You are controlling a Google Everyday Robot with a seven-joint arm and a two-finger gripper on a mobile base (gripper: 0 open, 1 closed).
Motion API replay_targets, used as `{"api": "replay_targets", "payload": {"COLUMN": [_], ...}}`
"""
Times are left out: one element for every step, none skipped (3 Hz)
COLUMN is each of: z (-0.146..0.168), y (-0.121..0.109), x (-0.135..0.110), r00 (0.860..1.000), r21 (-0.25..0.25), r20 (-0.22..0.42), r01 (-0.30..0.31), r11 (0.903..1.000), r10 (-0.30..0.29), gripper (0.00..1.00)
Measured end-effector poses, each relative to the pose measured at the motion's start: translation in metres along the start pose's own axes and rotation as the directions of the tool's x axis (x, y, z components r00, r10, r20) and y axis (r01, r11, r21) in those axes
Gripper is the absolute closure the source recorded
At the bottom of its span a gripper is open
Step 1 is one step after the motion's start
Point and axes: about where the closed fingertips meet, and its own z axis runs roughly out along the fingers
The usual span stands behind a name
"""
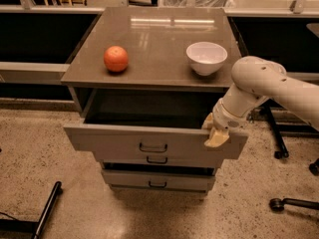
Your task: Open top drawer
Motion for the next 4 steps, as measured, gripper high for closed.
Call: {"api": "replay_targets", "payload": {"z": [-0.0029, -0.0029, -0.0029, -0.0028], "y": [0.0052, 0.0053, 0.0053, 0.0053], "x": [-0.0015, -0.0016, -0.0016, -0.0016], "r00": [1.0, 1.0, 1.0, 1.0], "r21": [-0.021, -0.022, -0.022, -0.022], "r20": [0.019, 0.02, 0.02, 0.02], "r01": [-0.003, -0.003, -0.003, -0.003], "r11": [0.9998, 0.9998, 0.9998, 0.9998], "r10": [0.003, 0.003, 0.003, 0.003], "gripper": [0.62, 0.39, 0.16, 0.0]}}
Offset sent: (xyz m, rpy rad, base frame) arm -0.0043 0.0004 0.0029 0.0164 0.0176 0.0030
